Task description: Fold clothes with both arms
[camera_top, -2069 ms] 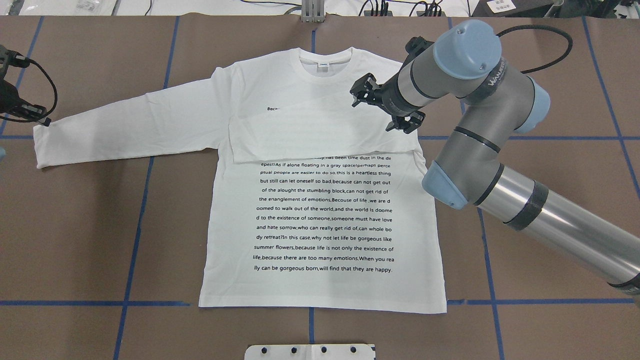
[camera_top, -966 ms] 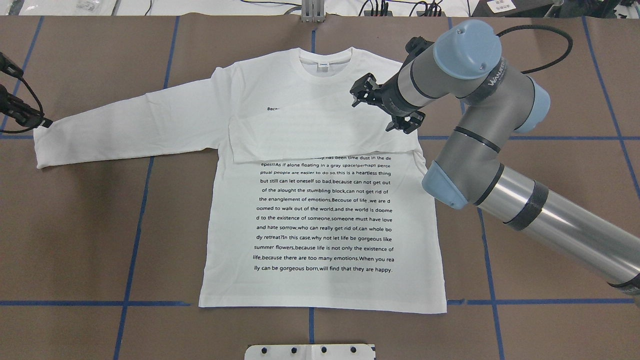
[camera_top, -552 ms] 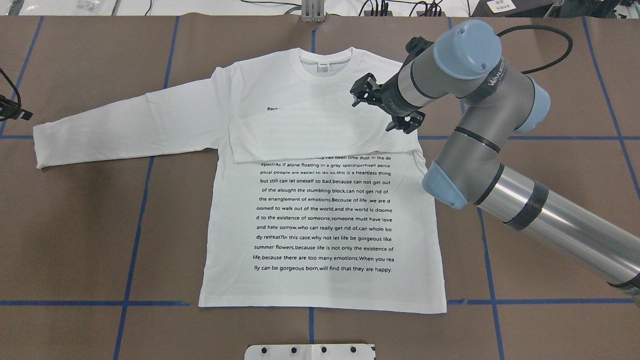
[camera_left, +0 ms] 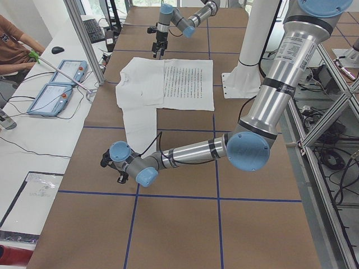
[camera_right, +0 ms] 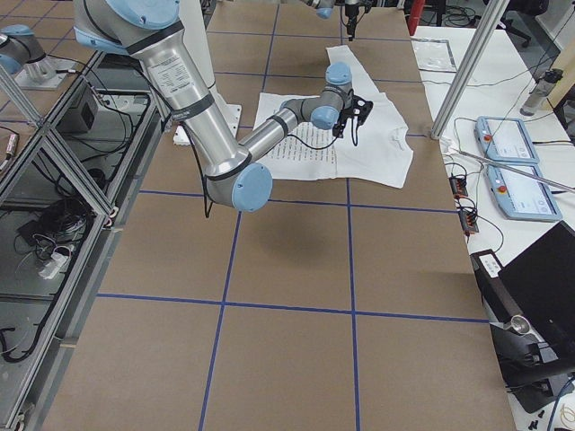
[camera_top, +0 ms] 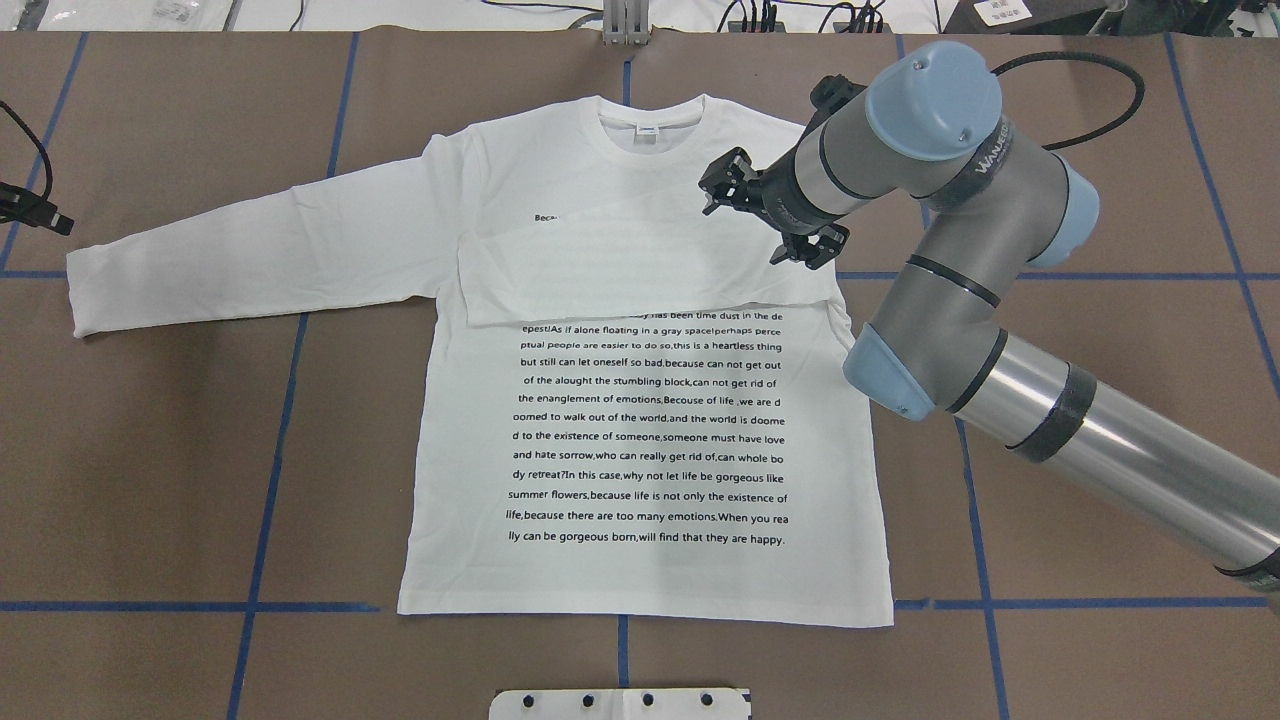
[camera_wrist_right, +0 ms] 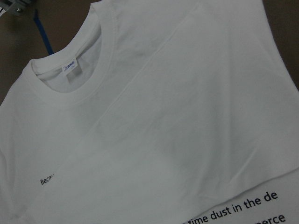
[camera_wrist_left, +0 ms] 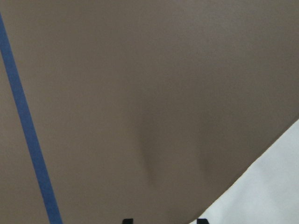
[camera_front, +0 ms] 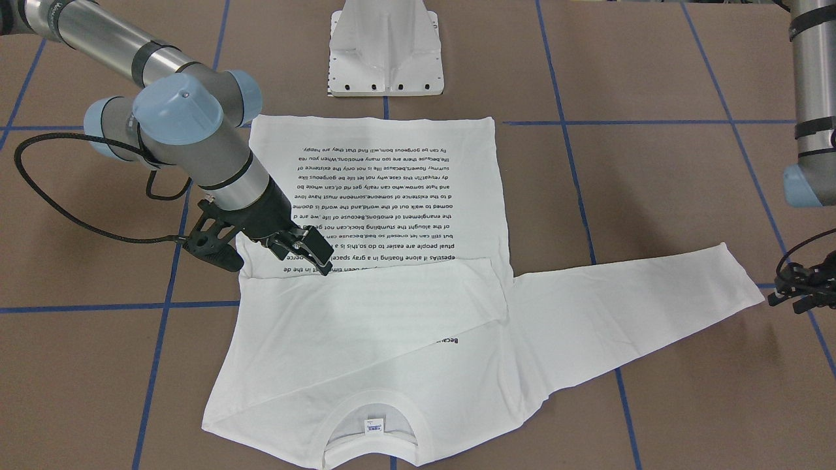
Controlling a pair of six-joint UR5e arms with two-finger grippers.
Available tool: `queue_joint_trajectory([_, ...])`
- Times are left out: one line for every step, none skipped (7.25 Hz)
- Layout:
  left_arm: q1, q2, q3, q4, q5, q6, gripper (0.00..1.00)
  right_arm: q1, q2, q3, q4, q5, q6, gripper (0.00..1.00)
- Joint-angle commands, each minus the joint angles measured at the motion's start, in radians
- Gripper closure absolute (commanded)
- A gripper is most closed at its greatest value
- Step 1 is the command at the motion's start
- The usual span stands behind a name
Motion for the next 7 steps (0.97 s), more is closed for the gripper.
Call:
queue_joint_trajectory([0.019,0.012,0.0,0.002,-0.005,-0.111,0.45,-0.001,-0.001,0.001,0.0,-0.002,0.002,0.01])
queue_joint_trajectory([0.022,0.012,-0.002,0.021,-0.005,-0.116,0.46,0.002,-0.001,0.002,0.0,-0.003,0.001,0.01])
queue_joint_trajectory([0.034,0.012,-0.003,0.034,-0.007,-0.116,0.46,0.003,-0.001,0.011,-0.002,-0.003,0.001,0.01])
queue_joint_trajectory([0.037,0.012,-0.005,0.038,-0.007,-0.117,0.46,0.004,-0.003,0.022,-0.006,-0.002,0.001,0.01])
queue_joint_trajectory([0.053,0.012,-0.003,0.038,-0.007,-0.117,0.46,0.004,-0.01,0.031,-0.007,-0.003,0.001,0.01])
queue_joint_trajectory([0.053,0.019,-0.011,0.041,-0.017,-0.116,0.46,0.004,-0.014,0.041,-0.008,-0.003,0.001,0.01])
queue_joint_trajectory([0.054,0.02,-0.008,0.039,-0.025,-0.116,0.47,0.003,-0.017,0.047,-0.01,-0.002,0.001,0.01])
